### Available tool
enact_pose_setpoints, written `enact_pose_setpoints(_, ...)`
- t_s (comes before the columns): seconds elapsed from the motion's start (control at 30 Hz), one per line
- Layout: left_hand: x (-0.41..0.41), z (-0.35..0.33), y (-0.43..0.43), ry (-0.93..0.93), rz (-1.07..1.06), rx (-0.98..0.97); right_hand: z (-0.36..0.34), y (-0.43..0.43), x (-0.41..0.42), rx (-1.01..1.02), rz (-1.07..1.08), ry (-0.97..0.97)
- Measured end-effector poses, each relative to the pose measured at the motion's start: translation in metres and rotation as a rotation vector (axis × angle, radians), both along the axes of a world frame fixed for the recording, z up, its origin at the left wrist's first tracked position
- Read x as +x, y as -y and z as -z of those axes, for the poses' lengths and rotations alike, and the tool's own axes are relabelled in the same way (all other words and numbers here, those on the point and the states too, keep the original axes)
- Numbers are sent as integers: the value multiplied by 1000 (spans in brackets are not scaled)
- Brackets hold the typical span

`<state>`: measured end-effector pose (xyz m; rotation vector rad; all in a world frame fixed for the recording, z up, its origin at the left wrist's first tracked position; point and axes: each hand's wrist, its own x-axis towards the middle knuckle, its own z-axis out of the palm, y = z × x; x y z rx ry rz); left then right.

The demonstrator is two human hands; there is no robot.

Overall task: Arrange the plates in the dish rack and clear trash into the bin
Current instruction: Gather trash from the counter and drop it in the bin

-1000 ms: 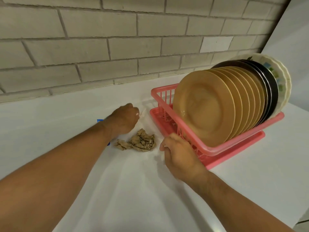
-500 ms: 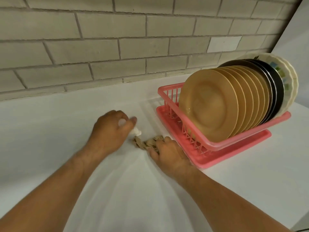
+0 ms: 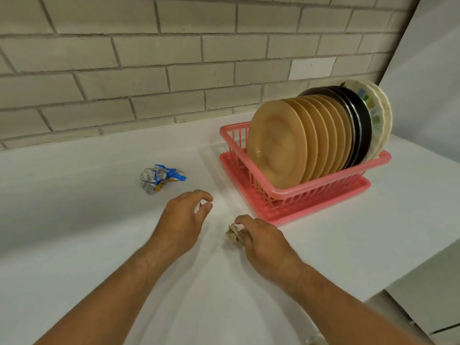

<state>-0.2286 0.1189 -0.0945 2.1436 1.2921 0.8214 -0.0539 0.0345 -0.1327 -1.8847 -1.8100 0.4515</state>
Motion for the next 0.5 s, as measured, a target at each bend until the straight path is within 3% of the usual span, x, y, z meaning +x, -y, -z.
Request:
enact_pose_setpoints(0.07,12,-2,16,-33,20,44,1,21,14,-11,29,-15)
enact_pose_setpoints(0.17,36,-7,50,-15,35,-56,-2,56,44,-30,65,-21)
enact_pose_setpoints(0.33,89,-8,120,-2,77,-36,-10,114,100,82,107,17)
enact_pose_setpoints(0.5,140,2,195,38,169,-115,-5,173,155,74,137,-260)
